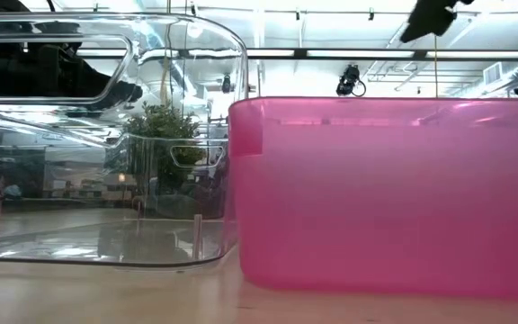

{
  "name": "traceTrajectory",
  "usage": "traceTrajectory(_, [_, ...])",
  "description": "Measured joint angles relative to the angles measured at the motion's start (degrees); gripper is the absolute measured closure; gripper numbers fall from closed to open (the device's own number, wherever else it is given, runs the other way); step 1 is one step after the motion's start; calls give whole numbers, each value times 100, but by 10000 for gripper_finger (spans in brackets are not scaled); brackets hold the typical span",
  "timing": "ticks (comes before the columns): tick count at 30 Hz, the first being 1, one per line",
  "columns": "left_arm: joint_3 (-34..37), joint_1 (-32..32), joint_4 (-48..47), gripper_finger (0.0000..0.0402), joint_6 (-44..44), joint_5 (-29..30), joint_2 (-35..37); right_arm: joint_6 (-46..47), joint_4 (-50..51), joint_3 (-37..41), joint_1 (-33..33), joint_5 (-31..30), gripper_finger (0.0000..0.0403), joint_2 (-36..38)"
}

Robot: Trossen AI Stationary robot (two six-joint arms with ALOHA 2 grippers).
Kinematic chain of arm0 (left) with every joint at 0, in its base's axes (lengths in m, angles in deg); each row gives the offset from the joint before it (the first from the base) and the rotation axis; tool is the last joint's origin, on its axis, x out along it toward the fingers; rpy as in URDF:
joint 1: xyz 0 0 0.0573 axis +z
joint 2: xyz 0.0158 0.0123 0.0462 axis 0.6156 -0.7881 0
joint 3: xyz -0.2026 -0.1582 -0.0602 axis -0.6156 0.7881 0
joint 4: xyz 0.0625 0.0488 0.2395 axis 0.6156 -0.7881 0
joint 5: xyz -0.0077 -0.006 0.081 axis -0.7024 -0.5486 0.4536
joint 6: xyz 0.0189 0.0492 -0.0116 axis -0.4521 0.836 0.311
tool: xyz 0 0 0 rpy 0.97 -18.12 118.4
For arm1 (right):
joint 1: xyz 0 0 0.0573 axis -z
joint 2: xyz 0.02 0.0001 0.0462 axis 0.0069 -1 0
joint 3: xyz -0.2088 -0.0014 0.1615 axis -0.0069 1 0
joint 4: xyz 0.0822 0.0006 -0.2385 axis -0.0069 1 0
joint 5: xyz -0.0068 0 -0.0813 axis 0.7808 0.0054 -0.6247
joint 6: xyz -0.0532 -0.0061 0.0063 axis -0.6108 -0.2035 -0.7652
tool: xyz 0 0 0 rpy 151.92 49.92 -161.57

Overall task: Pick & Place hat
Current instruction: Put the top red cap into the red bin

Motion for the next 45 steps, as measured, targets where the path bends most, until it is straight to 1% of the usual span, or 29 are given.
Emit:
traceTrajectory(3, [1, 1, 0, 268, 1, 1, 0, 199, -463, 92, 0, 21, 198, -172])
traceTrajectory(6, [0, -1, 0, 268, 0, 0, 0, 50, -655, 95, 0, 48, 198, -331])
traceTrajectory(10, [0, 1, 0, 268, 0, 0, 0, -524, -521, 95, 0, 51, 198, -488])
traceTrajectory(14, [1, -1, 0, 268, 1, 0, 0, -602, -326, 99, 0, 51, 198, -679])
traceTrajectory(19, [0, -1, 0, 268, 0, 2, 2, -1000, -260, 99, 0, 51, 198, -910])
traceTrajectory(27, [2, 0, 0, 268, 0, 0, 0, -1342, -81, 114, 2, 50, 198, -1254])
traceTrajectory(31, [1, 1, 0, 268, 0, 0, 0, -1767, -380, 522, 64, 51, 198, -1254])
traceTrajectory(36, [1, -1, 1, 268, 1, 2, 0, -2076, -789, 1243, 369, 48, 198, -1213])
traceTrajectory(41, [0, 1, -13, 268, 0, -2, 0, -1965, -1164, 1713, 817, -228, 198, -1209])
traceTrajectory(45, [0, -1, -15, 268, 2, 0, 0, -1741, -1302, 1905, 1095, -252, 198, -1209])
